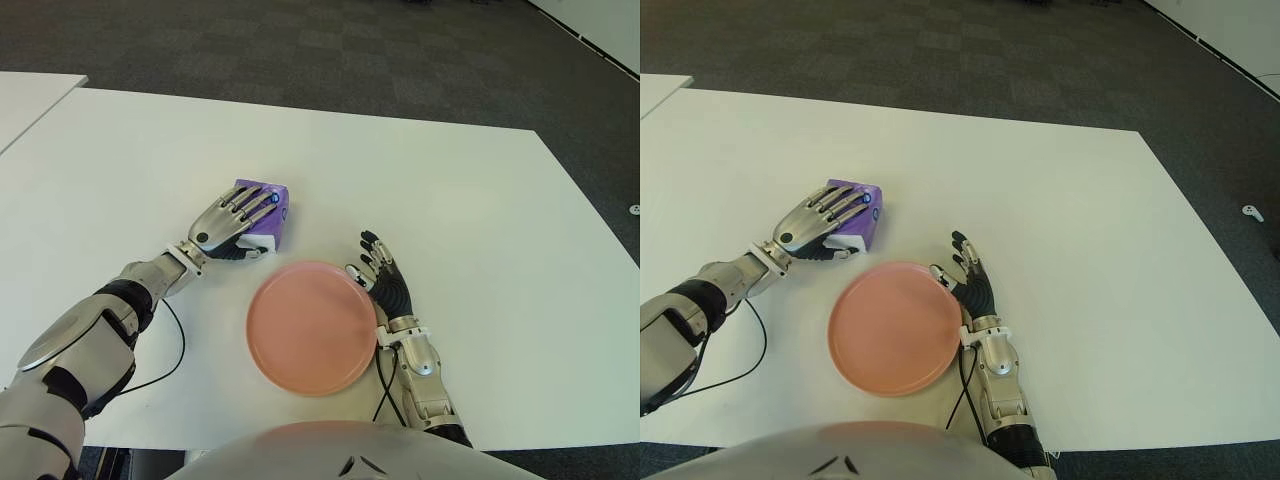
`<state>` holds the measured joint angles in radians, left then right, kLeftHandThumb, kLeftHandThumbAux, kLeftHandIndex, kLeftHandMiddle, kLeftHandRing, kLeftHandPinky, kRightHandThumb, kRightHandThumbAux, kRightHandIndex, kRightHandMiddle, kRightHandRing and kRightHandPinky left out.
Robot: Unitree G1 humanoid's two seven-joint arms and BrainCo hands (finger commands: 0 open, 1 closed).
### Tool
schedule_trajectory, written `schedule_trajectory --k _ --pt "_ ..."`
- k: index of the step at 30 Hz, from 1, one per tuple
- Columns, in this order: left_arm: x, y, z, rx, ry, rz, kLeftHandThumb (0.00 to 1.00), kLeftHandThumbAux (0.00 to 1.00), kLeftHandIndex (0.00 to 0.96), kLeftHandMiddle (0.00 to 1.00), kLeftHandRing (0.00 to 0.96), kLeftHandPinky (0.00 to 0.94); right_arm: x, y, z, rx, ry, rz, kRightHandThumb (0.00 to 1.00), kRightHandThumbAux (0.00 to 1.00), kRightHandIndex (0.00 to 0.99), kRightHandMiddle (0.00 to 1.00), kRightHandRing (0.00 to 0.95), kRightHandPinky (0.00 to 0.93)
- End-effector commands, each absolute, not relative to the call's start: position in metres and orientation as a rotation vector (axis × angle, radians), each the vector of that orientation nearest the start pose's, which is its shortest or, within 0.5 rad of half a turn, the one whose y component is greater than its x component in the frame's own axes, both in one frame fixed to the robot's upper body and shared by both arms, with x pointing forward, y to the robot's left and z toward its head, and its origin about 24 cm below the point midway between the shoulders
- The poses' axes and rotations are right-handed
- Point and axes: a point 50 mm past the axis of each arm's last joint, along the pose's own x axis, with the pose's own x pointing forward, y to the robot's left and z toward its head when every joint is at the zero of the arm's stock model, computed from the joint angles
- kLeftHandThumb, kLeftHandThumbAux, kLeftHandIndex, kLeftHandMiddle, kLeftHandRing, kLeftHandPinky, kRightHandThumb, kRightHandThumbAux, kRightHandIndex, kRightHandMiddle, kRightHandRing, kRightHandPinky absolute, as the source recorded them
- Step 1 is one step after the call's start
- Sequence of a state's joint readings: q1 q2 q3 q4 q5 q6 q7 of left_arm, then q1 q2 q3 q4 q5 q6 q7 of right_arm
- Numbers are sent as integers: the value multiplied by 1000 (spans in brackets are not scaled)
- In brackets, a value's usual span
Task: Put the tissue paper into the plate.
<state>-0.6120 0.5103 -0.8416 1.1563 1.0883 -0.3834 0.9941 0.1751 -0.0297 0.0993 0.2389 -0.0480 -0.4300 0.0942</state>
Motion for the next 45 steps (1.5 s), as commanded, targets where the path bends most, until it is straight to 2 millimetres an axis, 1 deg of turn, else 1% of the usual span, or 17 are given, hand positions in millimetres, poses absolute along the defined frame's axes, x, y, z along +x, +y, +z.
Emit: schedule_trajectory --k 1,15,16,17,18,19,20,21,22,23,26,29,32,39,45 --pt "268 212 -43 1763 -414 -583 45 416 0 0 0 0 174 -144 -55 -79 206 172 0 619 0 0 0 0" --pt "272 220 -37 1778 -410 -550 27 424 0 0 0 0 174 -145 -56 -90 190 185 0 615 0 0 0 0" --pt "272 220 -36 1776 -411 -546 64 453 36 71 72 88 174 -144 -56 -90 191 185 0 615 0 0 0 0" --pt "272 220 -36 1763 -414 -522 90 471 60 118 120 146 174 -144 -56 -89 194 185 0 614 0 0 0 0" --pt "272 220 -36 1754 -416 -505 211 517 133 213 219 252 174 -144 -56 -88 196 186 0 614 0 0 0 0" --pt "272 220 -36 1748 -417 -494 388 583 240 352 365 412 174 -144 -56 -88 197 186 0 612 0 0 0 0" --pt "271 219 -34 1727 -469 -420 501 626 308 441 457 514 175 -144 -56 -90 195 186 0 612 0 0 0 0" --pt "271 218 -32 1713 -507 -368 546 640 334 499 514 569 175 -144 -56 -91 194 186 0 611 0 0 0 0" --pt "270 217 -29 1687 -552 -308 611 660 373 583 596 651 174 -144 -56 -94 191 188 0 610 0 0 0 0" --pt "269 217 -28 1670 -581 -270 655 673 398 652 664 718 173 -144 -56 -96 189 190 0 607 0 0 0 0" --pt "269 216 -24 1612 -630 -201 711 689 429 752 760 806 174 -145 -56 -98 191 187 0 604 0 0 0 0" --pt "269 215 -22 1576 -655 -171 732 695 438 803 808 839 175 -145 -56 -94 196 184 0 605 0 0 0 0" --pt "270 213 -19 1548 -682 -156 742 697 441 832 835 851 175 -146 -55 -92 185 186 0 608 0 0 0 0" --pt "271 209 -16 1509 -724 -139 748 698 442 861 862 859 177 -146 -54 -93 182 181 0 614 0 0 0 0" --pt "272 209 -15 1492 -723 -140 750 698 442 868 868 858 177 -146 -54 -90 179 180 0 620 0 0 0 0"
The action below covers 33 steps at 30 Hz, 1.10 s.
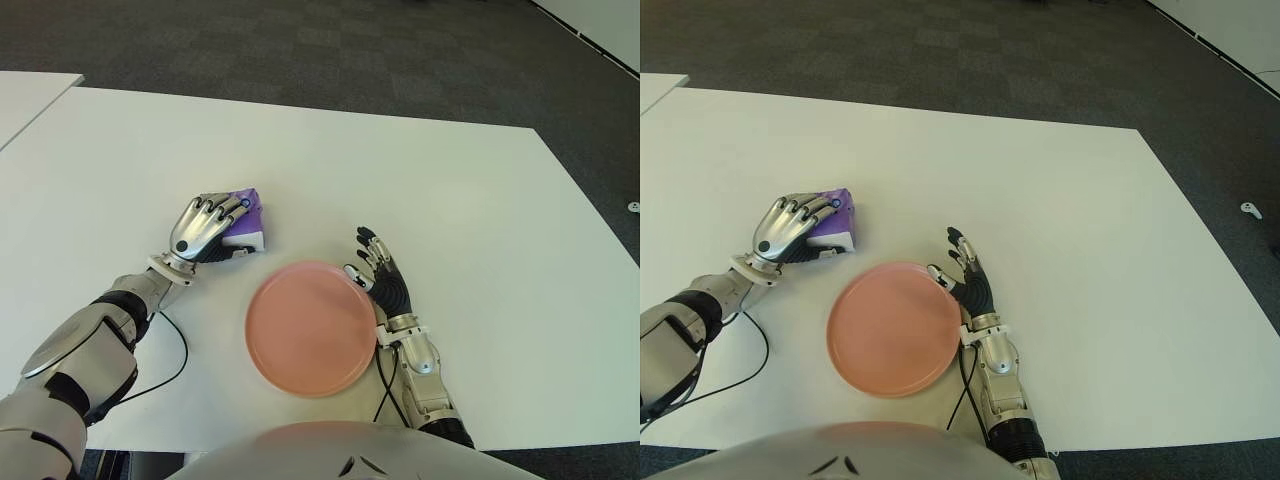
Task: Put the tissue paper into the plate.
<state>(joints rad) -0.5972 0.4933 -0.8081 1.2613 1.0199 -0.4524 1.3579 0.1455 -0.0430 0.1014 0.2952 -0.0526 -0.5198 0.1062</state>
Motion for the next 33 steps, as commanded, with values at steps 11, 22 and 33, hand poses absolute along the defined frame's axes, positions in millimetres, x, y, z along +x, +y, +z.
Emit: schedule_trajectory --k 11,22,33 --pt "274 209 -14 1487 -711 -151 750 698 442 864 863 848 179 -146 -54 -89 164 192 0 617 0 0 0 0" --pt "274 211 -12 1480 -709 -142 749 699 442 860 859 846 180 -144 -53 -94 175 184 0 609 0 0 0 0" --pt "294 216 24 1341 -790 -43 748 699 442 861 861 851 178 -143 -48 -60 232 120 0 646 0 0 0 0"
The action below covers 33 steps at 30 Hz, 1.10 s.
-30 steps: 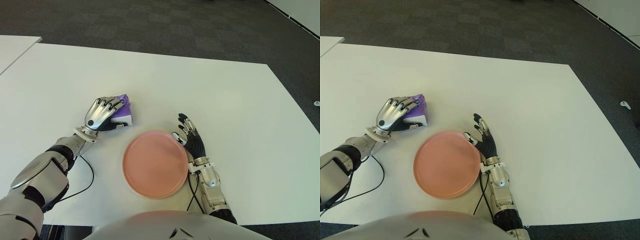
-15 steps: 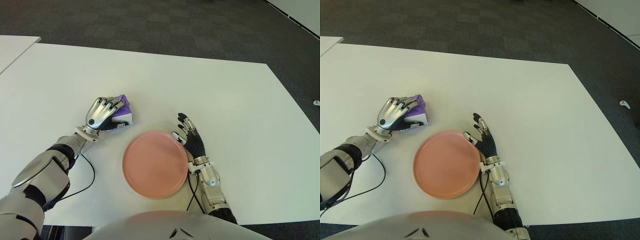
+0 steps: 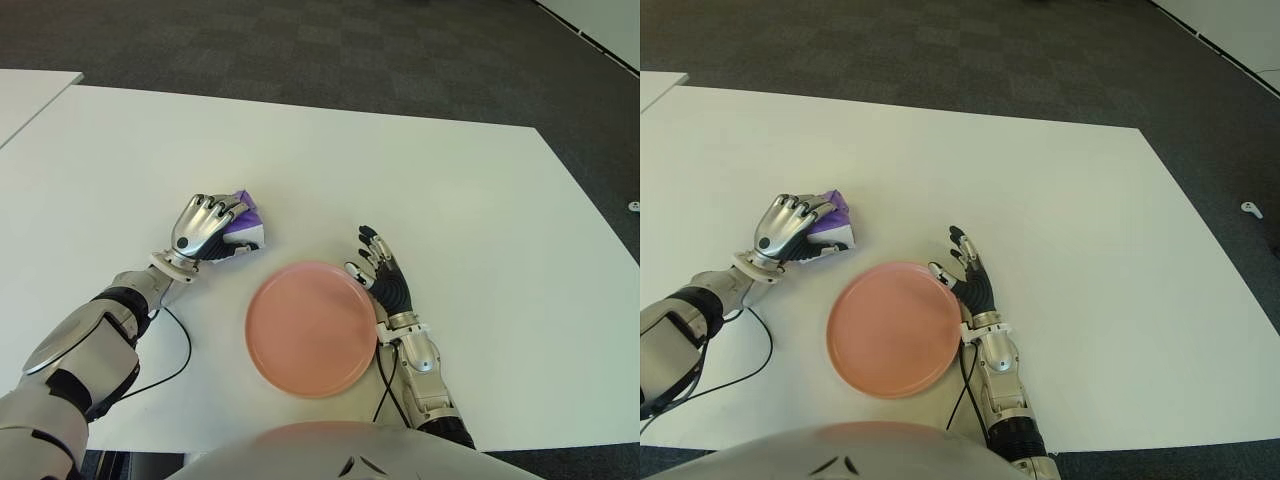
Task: Put the tissue paper into the plate.
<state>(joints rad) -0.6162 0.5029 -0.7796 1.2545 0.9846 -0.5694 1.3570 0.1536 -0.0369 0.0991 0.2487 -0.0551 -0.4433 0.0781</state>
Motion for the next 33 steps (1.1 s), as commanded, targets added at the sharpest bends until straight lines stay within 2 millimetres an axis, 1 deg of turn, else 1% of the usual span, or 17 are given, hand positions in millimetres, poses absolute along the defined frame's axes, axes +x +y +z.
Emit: schedule_trajectory --k 1,4,5,7,16,22,29,33 --pt "295 215 26 1334 -796 -39 748 700 442 861 861 851 178 -143 -47 -59 234 119 0 650 0 1 0 0" --pt "301 214 40 1282 -842 -2 747 700 442 861 860 850 178 -142 -46 -49 243 113 0 659 0 4 0 0" --pt "304 215 51 1236 -873 23 747 700 442 861 860 850 178 -141 -46 -44 246 109 0 661 0 5 0 0" --pt "305 215 66 1176 -912 48 747 699 442 861 859 849 178 -140 -45 -39 248 104 0 662 0 6 0 0" --pt "299 211 107 1050 -1031 107 743 698 443 857 854 848 178 -139 -44 -37 253 93 0 658 0 0 0 0" --pt "286 206 133 972 -1110 127 743 697 443 857 854 852 177 -139 -45 -36 254 86 0 658 0 0 0 0" --pt "263 194 169 889 -1207 142 745 697 443 861 859 861 177 -140 -46 -37 257 85 0 645 0 0 0 0" --pt "253 191 183 842 -1223 142 746 697 443 866 863 863 178 -141 -46 -44 255 85 0 637 0 0 0 0"
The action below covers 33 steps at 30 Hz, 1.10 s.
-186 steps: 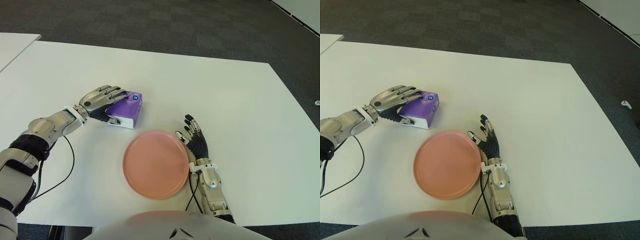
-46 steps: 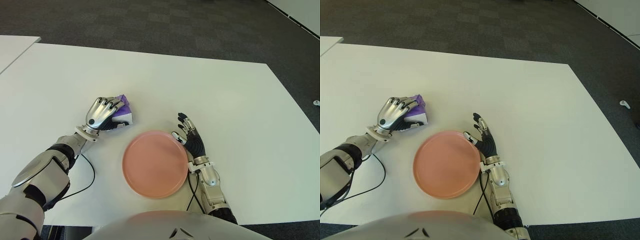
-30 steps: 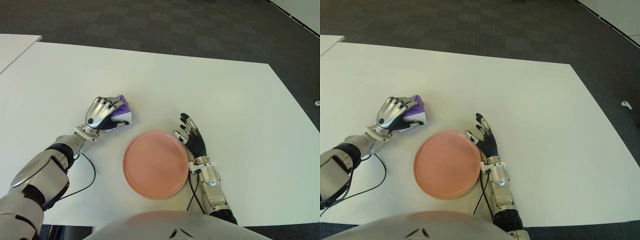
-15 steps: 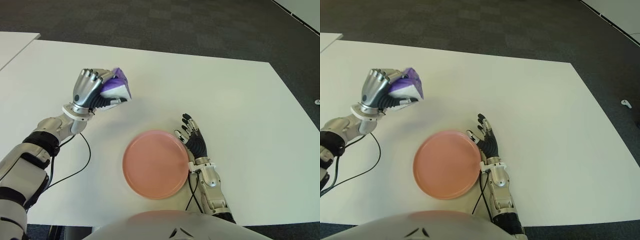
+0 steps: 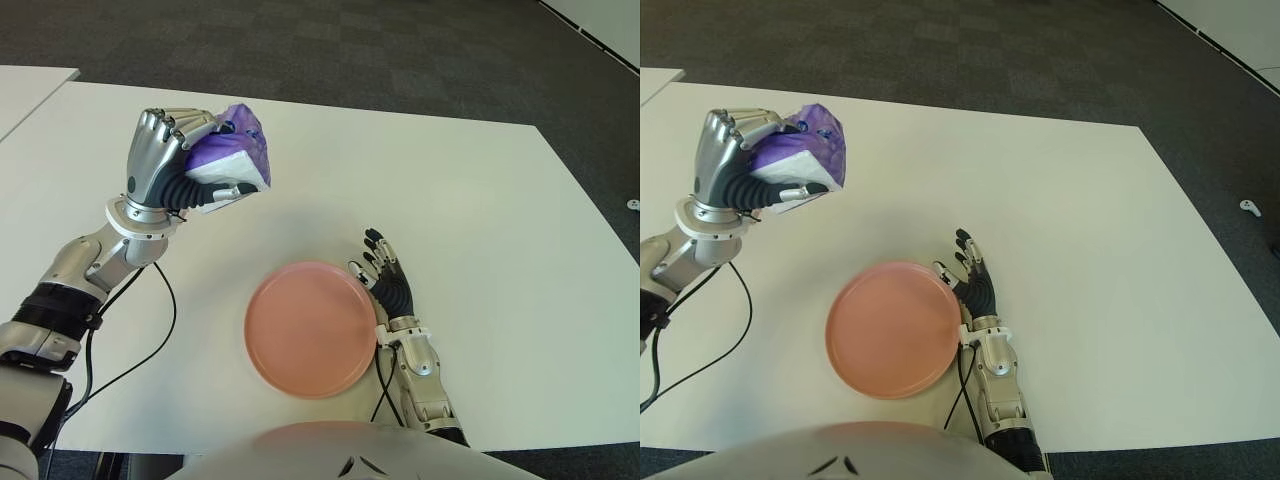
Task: Put the tissue paper into the plate.
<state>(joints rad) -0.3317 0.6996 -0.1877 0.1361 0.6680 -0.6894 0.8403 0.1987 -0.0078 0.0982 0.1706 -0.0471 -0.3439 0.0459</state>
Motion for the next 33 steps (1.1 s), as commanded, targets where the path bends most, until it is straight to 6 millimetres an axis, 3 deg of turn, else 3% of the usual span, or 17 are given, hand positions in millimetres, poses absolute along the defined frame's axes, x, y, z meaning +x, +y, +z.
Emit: schedule_trajectory --k 1,8,12,16,25,33 --pt "250 189 187 828 -1228 144 746 697 443 867 865 863 178 -141 -46 -46 255 85 0 635 0 0 0 0" --pt "231 166 199 695 -1255 82 747 697 443 871 871 866 179 -140 -46 -58 262 88 0 632 0 0 0 0" --pt "220 141 182 590 -1169 -76 748 697 443 872 873 869 180 -139 -45 -68 266 87 0 625 0 0 0 0" --pt "217 134 164 505 -1048 -287 749 698 443 872 872 865 180 -138 -44 -74 269 87 0 614 0 0 0 0" --pt "213 126 137 678 -934 -673 748 698 443 865 867 864 181 -136 -43 -67 269 78 0 610 0 0 0 0" --pt "217 136 117 840 -785 -791 748 697 443 848 853 851 181 -135 -43 -69 275 77 0 613 0 0 0 0"
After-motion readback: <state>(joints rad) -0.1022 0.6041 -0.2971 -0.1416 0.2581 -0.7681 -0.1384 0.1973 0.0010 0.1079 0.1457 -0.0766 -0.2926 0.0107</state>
